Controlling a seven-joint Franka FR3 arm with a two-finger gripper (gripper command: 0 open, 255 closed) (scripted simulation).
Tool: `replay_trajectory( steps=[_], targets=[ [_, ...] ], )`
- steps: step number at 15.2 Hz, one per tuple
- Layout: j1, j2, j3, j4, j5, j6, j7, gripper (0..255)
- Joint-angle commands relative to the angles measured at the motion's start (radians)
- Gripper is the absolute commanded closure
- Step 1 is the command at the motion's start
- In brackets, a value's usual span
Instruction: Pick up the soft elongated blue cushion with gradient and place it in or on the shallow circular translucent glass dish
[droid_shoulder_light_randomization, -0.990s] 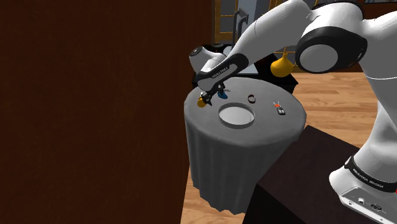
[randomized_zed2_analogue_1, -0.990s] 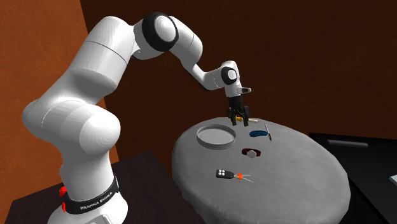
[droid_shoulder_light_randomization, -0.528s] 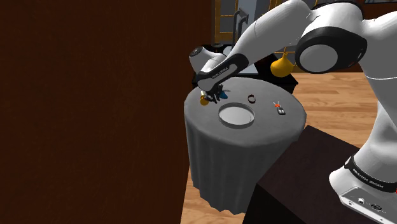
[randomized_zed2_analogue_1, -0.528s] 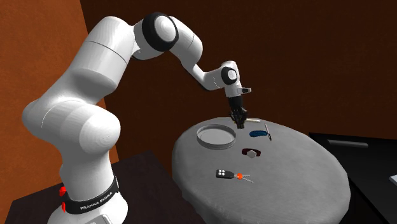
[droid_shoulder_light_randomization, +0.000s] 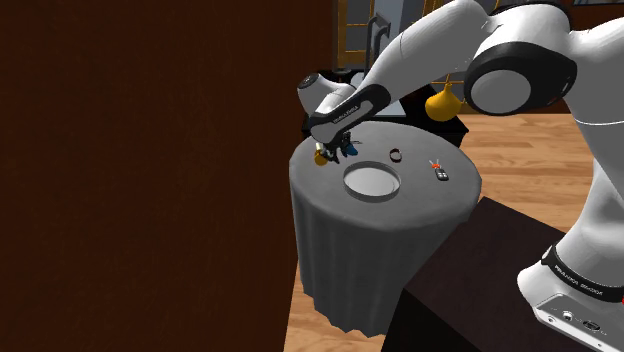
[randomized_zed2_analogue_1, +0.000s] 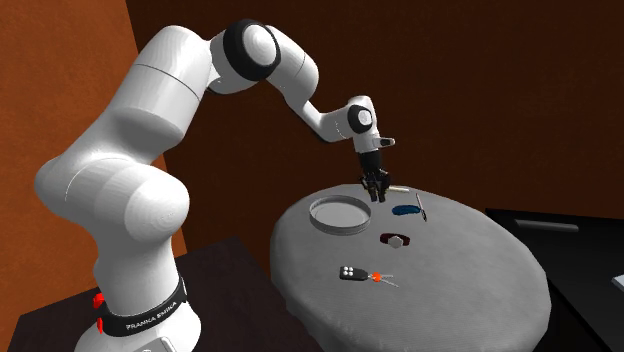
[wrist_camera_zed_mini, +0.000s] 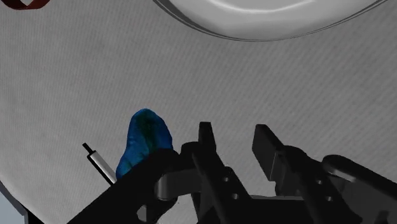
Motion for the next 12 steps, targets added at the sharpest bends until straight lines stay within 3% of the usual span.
replay_trajectory(
  steps=[1,8,12],
  targets=[
    [-0.044,0.003,0.012,0.034,0.049,-0.018,-0.014,0],
    [-0.344,0.05,0.095,0.236,0.361,-0.14,-0.071,0],
    [-0.345,0.071,0.101,0.216,0.367,-0.1,-0.075,0]
  ],
)
